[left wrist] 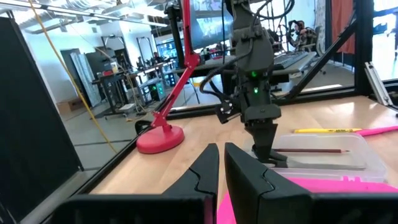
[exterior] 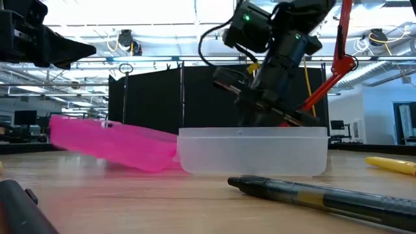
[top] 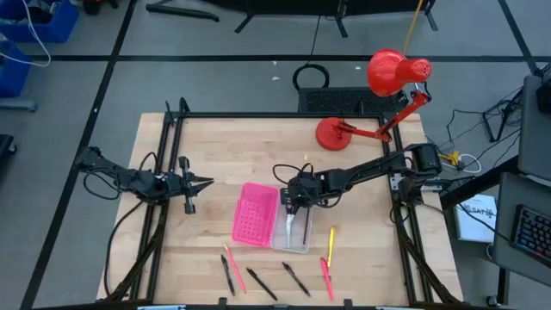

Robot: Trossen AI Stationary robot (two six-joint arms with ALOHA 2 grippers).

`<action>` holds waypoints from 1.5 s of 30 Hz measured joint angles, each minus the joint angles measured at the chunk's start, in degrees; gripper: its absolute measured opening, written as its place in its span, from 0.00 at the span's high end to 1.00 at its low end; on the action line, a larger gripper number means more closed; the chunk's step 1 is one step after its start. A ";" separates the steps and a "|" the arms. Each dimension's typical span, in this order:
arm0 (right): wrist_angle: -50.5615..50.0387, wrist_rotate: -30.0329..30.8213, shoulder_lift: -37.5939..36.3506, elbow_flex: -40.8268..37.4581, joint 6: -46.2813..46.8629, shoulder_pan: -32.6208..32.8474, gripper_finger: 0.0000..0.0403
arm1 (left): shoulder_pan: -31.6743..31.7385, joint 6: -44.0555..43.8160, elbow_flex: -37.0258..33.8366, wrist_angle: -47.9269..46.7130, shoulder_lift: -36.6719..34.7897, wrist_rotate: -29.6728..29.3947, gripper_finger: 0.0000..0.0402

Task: Pick & place school supplies into a supply box
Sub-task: Put the black scissors into the pink box, then put the pink pencil into the pink box

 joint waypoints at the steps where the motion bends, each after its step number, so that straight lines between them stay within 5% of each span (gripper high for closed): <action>1: 0.76 0.00 0.00 -0.59 0.07 -0.01 0.93 | 0.01 -0.02 0.00 -0.02 -0.02 0.00 0.91; 25: 4.56 1.03 -1.79 -4.85 -3.20 -0.74 0.71 | 0.00 0.07 0.00 -0.04 -0.02 0.00 0.91; 45: -13.37 0.48 -2.94 9.29 -13.86 -0.60 0.71 | 0.00 -1.16 0.00 -0.02 -0.01 0.00 0.91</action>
